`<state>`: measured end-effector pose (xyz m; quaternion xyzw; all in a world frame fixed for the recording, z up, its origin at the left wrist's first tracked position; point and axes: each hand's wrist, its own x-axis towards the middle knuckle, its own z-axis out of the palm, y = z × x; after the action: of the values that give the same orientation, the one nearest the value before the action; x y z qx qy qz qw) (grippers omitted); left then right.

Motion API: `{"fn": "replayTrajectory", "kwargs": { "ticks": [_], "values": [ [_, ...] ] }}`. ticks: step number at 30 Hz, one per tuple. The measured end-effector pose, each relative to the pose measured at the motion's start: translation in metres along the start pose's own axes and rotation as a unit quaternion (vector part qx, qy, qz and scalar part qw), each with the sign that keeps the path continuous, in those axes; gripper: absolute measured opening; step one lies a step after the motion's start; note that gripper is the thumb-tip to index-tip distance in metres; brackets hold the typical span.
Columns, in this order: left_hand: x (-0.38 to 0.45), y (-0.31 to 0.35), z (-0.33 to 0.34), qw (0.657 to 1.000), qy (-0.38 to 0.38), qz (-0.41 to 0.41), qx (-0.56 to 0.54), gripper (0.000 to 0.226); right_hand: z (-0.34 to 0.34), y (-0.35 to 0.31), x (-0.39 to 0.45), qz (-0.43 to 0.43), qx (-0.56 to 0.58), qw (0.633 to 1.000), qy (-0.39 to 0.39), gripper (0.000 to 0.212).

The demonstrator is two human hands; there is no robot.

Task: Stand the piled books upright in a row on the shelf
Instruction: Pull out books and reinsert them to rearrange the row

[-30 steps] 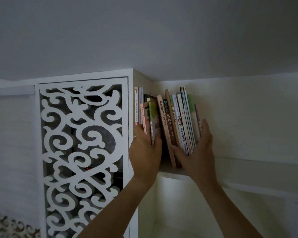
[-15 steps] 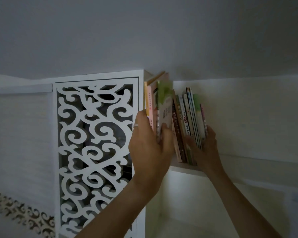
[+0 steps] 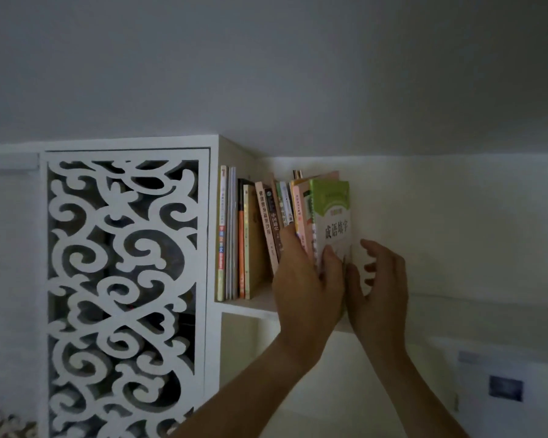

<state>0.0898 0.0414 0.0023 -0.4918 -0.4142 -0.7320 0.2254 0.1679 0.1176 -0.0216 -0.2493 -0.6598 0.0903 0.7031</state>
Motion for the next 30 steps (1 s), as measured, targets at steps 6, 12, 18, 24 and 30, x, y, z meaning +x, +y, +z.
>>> {"fn": "replayTrajectory", "kwargs": {
  "ticks": [6,12,18,24,30],
  "values": [
    [-0.005,-0.047,0.051,0.997,-0.015,-0.008,0.073,0.016,-0.005,0.03,-0.001,0.043,-0.032,0.98,-0.191,0.044],
    [-0.009,-0.06,0.074,0.985,0.02,0.029,0.171,0.047,-0.019,0.034,0.007,0.03,0.0,0.933,-0.359,0.072],
    [-0.004,-0.086,0.054,0.967,-0.043,0.125,0.218,0.053,-0.026,0.039,0.029,0.083,0.086,0.865,-0.487,0.077],
    [0.024,-0.118,0.026,0.949,-0.004,0.208,0.236,0.034,-0.005,0.044,0.038,0.071,0.083,0.858,-0.501,0.069],
    [0.043,-0.145,0.008,0.973,0.019,0.106,0.203,0.064,0.005,0.068,0.053,0.085,0.053,0.879,-0.466,0.077]
  ]
}}
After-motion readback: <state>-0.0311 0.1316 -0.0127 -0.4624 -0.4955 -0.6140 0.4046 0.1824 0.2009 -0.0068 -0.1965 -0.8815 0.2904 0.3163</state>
